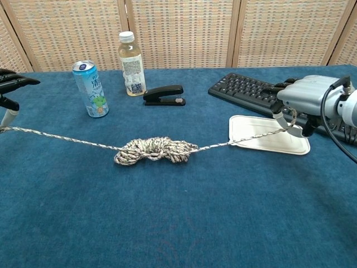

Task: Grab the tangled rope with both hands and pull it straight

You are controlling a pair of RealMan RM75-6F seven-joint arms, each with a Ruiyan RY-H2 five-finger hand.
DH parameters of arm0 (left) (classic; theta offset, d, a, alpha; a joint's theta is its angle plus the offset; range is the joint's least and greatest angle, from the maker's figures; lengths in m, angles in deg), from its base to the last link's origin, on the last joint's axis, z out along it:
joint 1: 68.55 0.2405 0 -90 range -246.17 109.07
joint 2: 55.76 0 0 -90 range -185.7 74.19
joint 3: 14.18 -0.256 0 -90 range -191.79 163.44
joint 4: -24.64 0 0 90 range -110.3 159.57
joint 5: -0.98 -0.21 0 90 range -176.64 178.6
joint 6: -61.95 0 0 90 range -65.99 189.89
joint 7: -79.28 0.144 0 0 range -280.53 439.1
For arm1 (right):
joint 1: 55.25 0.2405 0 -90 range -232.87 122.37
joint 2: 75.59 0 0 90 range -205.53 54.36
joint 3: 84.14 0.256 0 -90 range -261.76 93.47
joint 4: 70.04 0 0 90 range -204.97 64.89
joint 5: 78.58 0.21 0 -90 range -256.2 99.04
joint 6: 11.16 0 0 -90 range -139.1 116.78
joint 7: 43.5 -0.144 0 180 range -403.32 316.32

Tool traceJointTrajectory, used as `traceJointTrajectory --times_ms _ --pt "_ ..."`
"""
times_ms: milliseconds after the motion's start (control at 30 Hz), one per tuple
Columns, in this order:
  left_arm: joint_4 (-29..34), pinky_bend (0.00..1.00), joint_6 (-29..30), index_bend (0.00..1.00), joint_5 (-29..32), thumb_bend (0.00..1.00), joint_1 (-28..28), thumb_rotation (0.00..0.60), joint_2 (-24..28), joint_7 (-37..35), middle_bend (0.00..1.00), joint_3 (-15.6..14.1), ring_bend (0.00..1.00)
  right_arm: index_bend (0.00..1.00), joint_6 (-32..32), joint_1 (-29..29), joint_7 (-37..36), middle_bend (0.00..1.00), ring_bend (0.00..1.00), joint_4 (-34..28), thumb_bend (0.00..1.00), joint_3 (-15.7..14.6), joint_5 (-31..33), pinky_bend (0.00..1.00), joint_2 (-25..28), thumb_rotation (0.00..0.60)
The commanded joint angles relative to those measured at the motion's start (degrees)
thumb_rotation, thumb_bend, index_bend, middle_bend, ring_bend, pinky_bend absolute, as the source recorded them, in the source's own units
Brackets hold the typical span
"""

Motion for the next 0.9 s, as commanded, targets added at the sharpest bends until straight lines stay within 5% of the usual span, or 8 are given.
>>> traceJointTrajectory --times_ms 33,300,367,433,500,600,900 --pt "-1.1 0.0 -0.1 0.79 0.1 0.5 0.2 0.6 -0.4 -0.5 0.0 -0.1 0.0 0.66 -0.1 -0.3 -0.4 0.0 0.0 0.5 0.43 -0.2 -0.3 0.0 0.1 0.6" --pt "-2.5 0.0 -0.1 0.79 0.1 0.5 0.4 0.6 -1.3 -1.4 0.0 -0.2 0.0 0.66 -0.4 -0.8 -1.3 0.0 0.0 1.4 0.43 -0.3 -1.0 0.0 -0.2 0.6" --pt "-2.7 0.0 0.1 0.76 -0.1 0.5 0.4 0.6 -1.4 -1.4 0.0 -0.3 0.0 0.59 -0.5 -0.9 -1.5 0.0 0.0 1.4 0.43 -0.2 -1.1 0.0 -0.2 0.6" --pt "-2.8 0.0 0.6 0.6 -0.3 0.39 0.4 0.6 -1.4 -1.4 0.0 -0.4 0.0 0.35 -0.4 -1.0 -2.1 0.0 0.0 1.1 0.31 -0.1 -1.4 0.0 -0.1 0.6" --pt "-2.6 0.0 1.2 0.27 -0.2 0.14 0.6 0.6 -1.2 -1.9 0.0 -0.4 0.0 0.15 -0.2 -1.3 -3.0 0.0 0.0 0.6 0.13 0.1 -1.7 0.0 0.2 0.6" --pt "-1.5 0.0 2.1 0.01 0.6 0.0 1.0 0.6 -0.7 -3.6 0.0 0.3 0.0 0.01 1.0 -2.1 -4.5 0.0 0.0 -1.3 0.01 0.3 -2.8 0.0 1.4 0.6" --pt "14.2 0.0 9.0 0.0 5.5 0.0 5.7 0.6 6.3 -6.9 0.0 4.6 0.0 0.0 14.2 -10.2 -13.8 0.0 0.0 -10.3 0.0 -2.3 -14.6 0.0 9.8 0.6"
